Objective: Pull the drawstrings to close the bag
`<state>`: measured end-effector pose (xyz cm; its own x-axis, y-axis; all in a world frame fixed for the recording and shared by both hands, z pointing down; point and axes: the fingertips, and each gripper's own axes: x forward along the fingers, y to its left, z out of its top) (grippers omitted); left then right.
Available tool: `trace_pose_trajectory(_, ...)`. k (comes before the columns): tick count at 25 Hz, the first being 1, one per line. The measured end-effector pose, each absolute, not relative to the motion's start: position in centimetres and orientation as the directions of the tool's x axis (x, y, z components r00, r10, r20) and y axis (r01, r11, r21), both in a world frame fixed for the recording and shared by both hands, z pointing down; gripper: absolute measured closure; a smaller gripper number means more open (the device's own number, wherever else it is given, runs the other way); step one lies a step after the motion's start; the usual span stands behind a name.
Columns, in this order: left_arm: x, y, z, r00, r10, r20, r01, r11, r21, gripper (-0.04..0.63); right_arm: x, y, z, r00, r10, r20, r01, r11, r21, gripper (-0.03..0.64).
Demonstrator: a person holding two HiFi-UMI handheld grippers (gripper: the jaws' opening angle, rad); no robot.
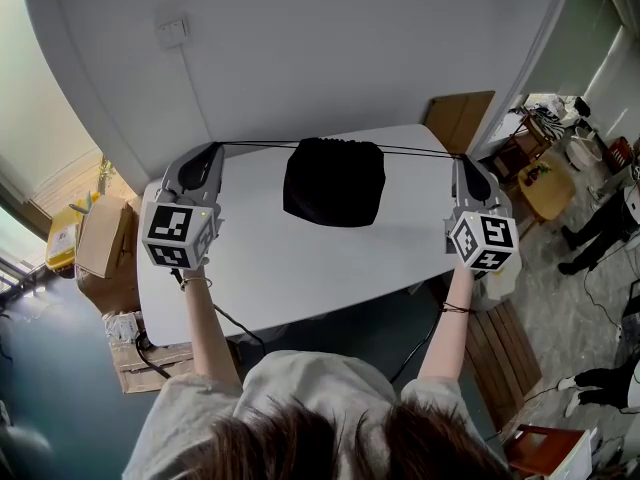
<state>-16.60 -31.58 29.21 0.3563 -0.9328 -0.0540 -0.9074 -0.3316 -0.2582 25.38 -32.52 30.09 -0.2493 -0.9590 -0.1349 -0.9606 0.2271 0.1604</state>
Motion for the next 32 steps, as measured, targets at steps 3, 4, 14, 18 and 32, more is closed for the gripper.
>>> trace_pose_trajectory(3, -16.6, -31.8, 29.3, 0.352, -0.934, -0.054, -0.909, -0.328, -0.258, 0.594, 25.6, -32.7, 30.1, -0.249, -0.959, -0.136, -0.961, 0.227, 0.155, 0.604)
trace_pose_trajectory(4, -16.6, -31.8, 29.3, 0.351, -0.935, -0.054, -0.909, -0.327, -0.257, 0.594, 25.7, -32.8, 30.2, -0.248, -0.959, -0.136, -0.962, 0.227, 0.153, 0.604)
trace_pose_trajectory(14, -16.7, -32.4, 29.6, 0.348, -0.936, -0.055, -0.911, -0.323, -0.256, 0.594, 26.3, -33.4, 30.8, -0.236, -0.962, -0.139, -0.967, 0.218, 0.131, 0.604)
trace_pose_trajectory(18, -16.6, -32.4, 29.6, 0.344, -0.938, -0.052, -0.913, -0.32, -0.254, 0.594, 26.7, -33.6, 30.8, -0.235, -0.963, -0.135, -0.967, 0.218, 0.128, 0.604)
trace_pose_trajectory(32, -16.7, -32.9, 30.1, 0.334, -0.942, -0.046, -0.918, -0.313, -0.245, 0.594, 27.4, -34.5, 31.6, -0.236, -0.963, -0.128, -0.968, 0.223, 0.111, 0.604)
